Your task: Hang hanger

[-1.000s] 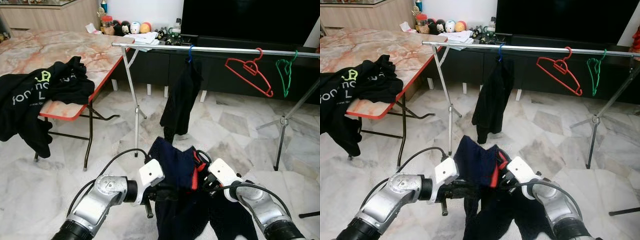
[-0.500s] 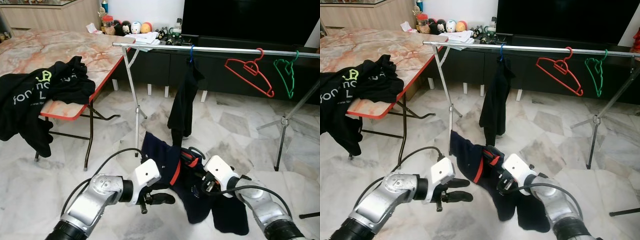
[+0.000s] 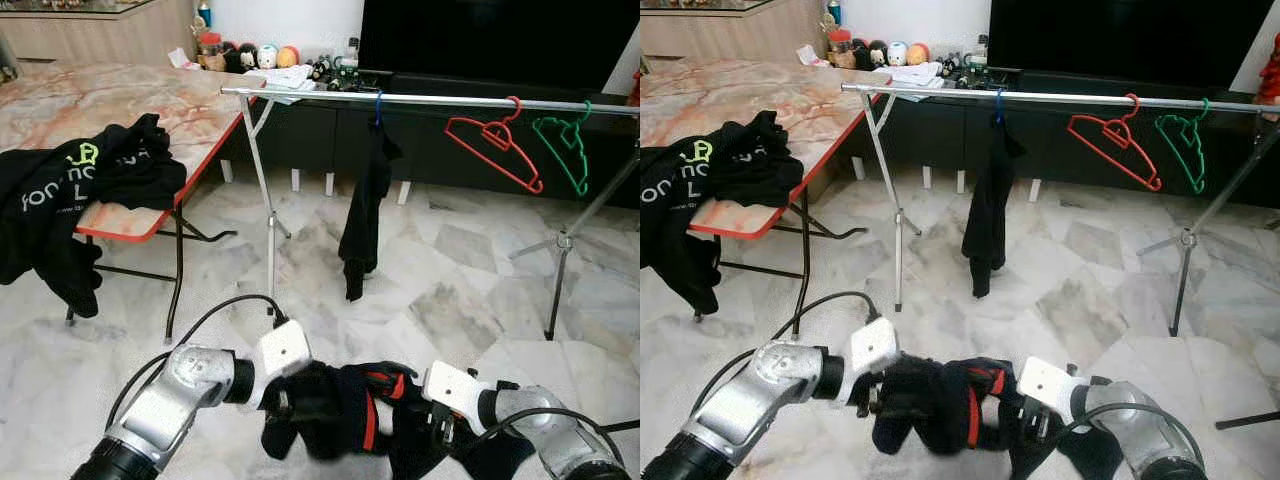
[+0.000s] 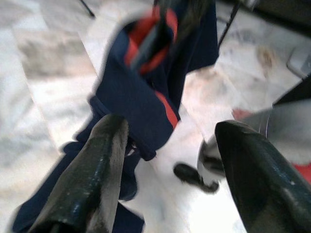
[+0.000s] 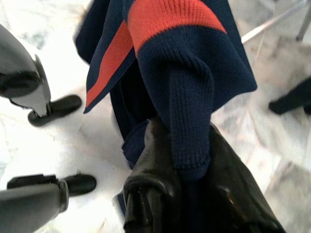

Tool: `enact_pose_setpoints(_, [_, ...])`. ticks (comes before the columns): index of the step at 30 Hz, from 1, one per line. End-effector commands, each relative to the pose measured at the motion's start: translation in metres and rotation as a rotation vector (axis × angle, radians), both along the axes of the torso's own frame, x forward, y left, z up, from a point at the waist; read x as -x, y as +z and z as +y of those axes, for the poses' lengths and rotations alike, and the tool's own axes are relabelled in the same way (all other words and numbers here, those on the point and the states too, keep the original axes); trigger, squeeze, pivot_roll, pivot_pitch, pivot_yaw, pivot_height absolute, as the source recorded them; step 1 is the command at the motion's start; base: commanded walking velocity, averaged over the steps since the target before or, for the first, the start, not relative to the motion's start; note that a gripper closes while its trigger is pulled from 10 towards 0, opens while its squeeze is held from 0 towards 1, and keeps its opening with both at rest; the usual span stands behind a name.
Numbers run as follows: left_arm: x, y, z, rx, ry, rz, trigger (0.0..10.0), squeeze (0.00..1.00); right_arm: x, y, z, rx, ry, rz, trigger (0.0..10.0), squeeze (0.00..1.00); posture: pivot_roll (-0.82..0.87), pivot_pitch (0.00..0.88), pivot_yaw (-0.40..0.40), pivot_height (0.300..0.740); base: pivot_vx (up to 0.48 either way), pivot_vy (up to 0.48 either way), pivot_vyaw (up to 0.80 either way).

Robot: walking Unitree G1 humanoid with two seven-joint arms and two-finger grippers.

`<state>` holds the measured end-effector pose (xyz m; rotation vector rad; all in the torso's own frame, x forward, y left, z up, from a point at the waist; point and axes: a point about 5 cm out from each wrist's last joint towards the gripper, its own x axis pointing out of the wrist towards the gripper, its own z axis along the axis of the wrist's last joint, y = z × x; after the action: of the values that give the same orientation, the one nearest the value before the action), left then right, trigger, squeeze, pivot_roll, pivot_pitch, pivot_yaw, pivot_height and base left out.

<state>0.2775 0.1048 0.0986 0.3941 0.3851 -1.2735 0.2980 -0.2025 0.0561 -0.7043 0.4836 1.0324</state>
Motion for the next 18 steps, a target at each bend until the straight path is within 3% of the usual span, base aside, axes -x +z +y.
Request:
enact_pose_setpoints(1, [-0.002,0.001,-0.002,-0.008,-0.008,-0.021,10.0,1.00,-0.005,0.012,0.009,-0.048,0.051,-0.042,0.0,0.00,0.01,0.086,0.000,0.740,0.000,0.000,0.00])
enact_pose_setpoints(8, [-0.008,0.000,-0.003,-0.040,0.011,-0.075,10.0,1.00,-0.002,0.016,0.012,-0.059,0.109,-0.029,0.0,0.00,0.01,0.086,0.003,0.740,0.000,0.000,0.00])
enact_pose_setpoints(11, [-0.014,0.006,-0.004,-0.012,0.043,-0.119,10.0,1.00,0.000,0.016,0.012,-0.057,0.114,-0.022,0.0,0.00,0.00,0.088,0.002,0.740,0.000,0.000,0.00])
enact_pose_setpoints(12, [-0.016,0.013,-0.005,0.015,0.053,-0.135,10.0,0.82,0.001,0.015,0.012,-0.052,0.118,-0.017,0.0,0.00,0.00,0.088,0.002,0.740,0.000,0.000,0.00])
enact_pose_setpoints(13, [-0.017,0.015,-0.005,0.024,0.055,-0.135,10.0,0.82,0.001,0.014,0.012,-0.052,0.118,-0.016,0.0,0.00,0.00,0.088,0.002,0.740,0.000,0.000,0.00])
enact_pose_setpoints(14, [-0.014,0.017,-0.006,0.039,0.028,-0.118,10.0,0.00,0.002,0.014,0.012,-0.059,0.121,-0.015,0.0,0.00,0.01,0.089,0.003,0.740,0.000,0.000,0.00])
enact_pose_setpoints(18, [-0.011,0.010,-0.004,-0.001,-0.006,-0.097,10.0,0.00,0.001,0.019,0.020,-0.101,0.138,-0.025,0.0,0.00,0.01,0.088,0.006,0.740,0.000,0.000,0.00])
